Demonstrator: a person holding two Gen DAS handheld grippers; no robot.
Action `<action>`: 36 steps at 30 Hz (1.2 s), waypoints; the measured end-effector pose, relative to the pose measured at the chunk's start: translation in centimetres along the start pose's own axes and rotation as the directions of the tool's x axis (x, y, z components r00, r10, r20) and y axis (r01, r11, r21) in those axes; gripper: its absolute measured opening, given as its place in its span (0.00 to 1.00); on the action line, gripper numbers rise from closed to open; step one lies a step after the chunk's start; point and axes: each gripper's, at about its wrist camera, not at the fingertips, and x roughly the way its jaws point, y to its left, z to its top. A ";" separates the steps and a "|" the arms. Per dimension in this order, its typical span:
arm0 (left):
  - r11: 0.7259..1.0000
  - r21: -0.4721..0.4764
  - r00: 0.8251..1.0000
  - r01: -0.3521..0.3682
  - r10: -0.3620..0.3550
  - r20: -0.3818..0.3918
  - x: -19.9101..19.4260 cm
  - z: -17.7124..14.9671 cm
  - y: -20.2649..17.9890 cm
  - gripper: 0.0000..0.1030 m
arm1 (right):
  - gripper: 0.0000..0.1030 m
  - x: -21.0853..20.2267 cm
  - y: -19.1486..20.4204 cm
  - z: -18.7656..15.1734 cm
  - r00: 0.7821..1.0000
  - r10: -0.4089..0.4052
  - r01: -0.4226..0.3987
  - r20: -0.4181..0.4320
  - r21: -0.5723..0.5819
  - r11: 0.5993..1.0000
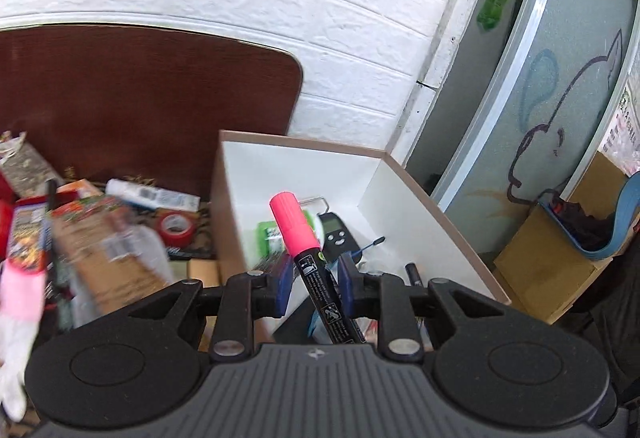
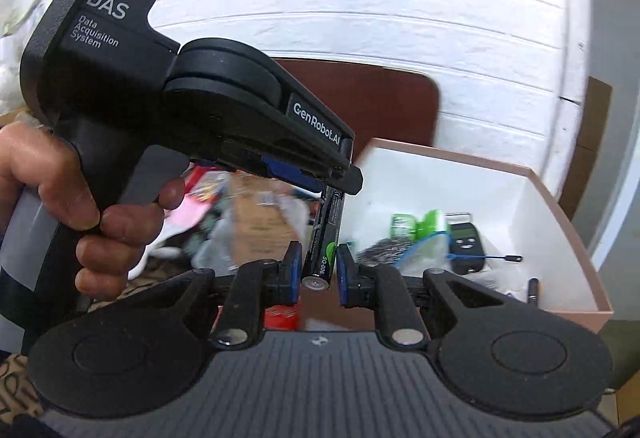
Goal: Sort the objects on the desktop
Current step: 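Carry both markers into the white box while both grippers open to release them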
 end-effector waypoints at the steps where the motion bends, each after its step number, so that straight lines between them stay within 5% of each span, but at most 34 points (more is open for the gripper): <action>1: 1.000 0.004 1.000 0.000 0.000 -0.002 0.6 0.3 -0.1 0.24 | 0.16 0.6 -0.5 0.2 1.000 -0.005 0.005 -0.004 0.004 1.000; 12: 0.999 0.005 0.994 -0.054 0.054 -0.094 8.0 2.7 2.0 0.23 | 0.16 8.2 -4.7 2.0 0.996 0.012 -0.007 -0.093 0.054 0.999; 14: 0.999 0.014 0.992 -0.052 0.054 -0.115 9.2 2.8 2.4 0.08 | 0.16 9.5 -5.0 2.2 0.994 0.013 -0.006 -0.108 0.061 0.998; 25: 0.999 0.022 0.992 -0.033 0.036 -0.123 11.4 3.7 3.2 0.08 | 0.14 12.9 -5.7 2.3 0.983 0.028 -0.016 -0.180 0.064 0.998; 27: 1.000 0.018 0.994 -0.016 0.018 -0.108 11.3 3.8 3.4 0.17 | 0.15 13.2 -5.8 2.0 0.982 0.022 -0.011 -0.187 0.063 0.998; 31: 1.000 0.024 0.999 0.009 -0.009 -0.035 10.2 3.8 3.2 0.63 | 0.17 13.4 -5.6 1.9 0.979 0.020 -0.008 -0.202 0.059 0.998; 33: 1.000 0.022 1.000 0.009 -0.009 -0.012 9.6 4.0 2.9 0.78 | 0.46 13.3 -5.5 1.9 0.980 0.011 0.001 -0.201 0.055 0.998; 36: 1.000 0.013 1.000 0.014 -0.014 -0.001 8.8 4.1 2.7 0.88 | 0.51 12.9 -5.3 2.0 0.981 -0.015 0.025 -0.191 0.046 0.999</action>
